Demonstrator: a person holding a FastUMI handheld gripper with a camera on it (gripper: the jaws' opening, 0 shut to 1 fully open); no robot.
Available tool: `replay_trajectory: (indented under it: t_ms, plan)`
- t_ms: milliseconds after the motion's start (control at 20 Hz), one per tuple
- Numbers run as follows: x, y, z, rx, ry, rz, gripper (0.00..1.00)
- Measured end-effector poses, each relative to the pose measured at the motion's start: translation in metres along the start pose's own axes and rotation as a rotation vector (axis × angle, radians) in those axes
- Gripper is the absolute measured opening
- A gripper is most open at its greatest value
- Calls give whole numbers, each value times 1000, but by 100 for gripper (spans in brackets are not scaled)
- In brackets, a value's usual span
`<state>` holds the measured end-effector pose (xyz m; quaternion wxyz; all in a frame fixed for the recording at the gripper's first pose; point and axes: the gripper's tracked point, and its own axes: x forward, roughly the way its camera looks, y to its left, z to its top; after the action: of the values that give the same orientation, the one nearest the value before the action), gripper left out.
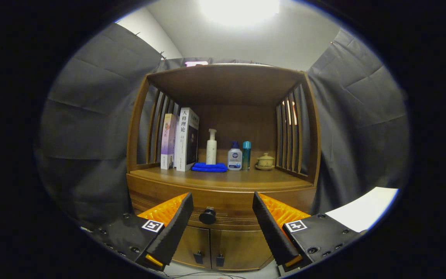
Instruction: Pull open the drawer, take out the items inside it, and place them on the countertop above the cabinet.
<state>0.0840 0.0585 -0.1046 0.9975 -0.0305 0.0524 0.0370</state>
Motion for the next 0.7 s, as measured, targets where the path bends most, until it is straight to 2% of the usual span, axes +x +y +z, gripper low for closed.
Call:
replay_trajectory:
  t_ms: [400, 650, 700]
  plan:
    - [52, 14, -52, 41, 96, 25, 98]
    - [75, 19, -77, 3, 144, 21, 98]
    - [78, 21, -80, 7, 149, 22, 94]
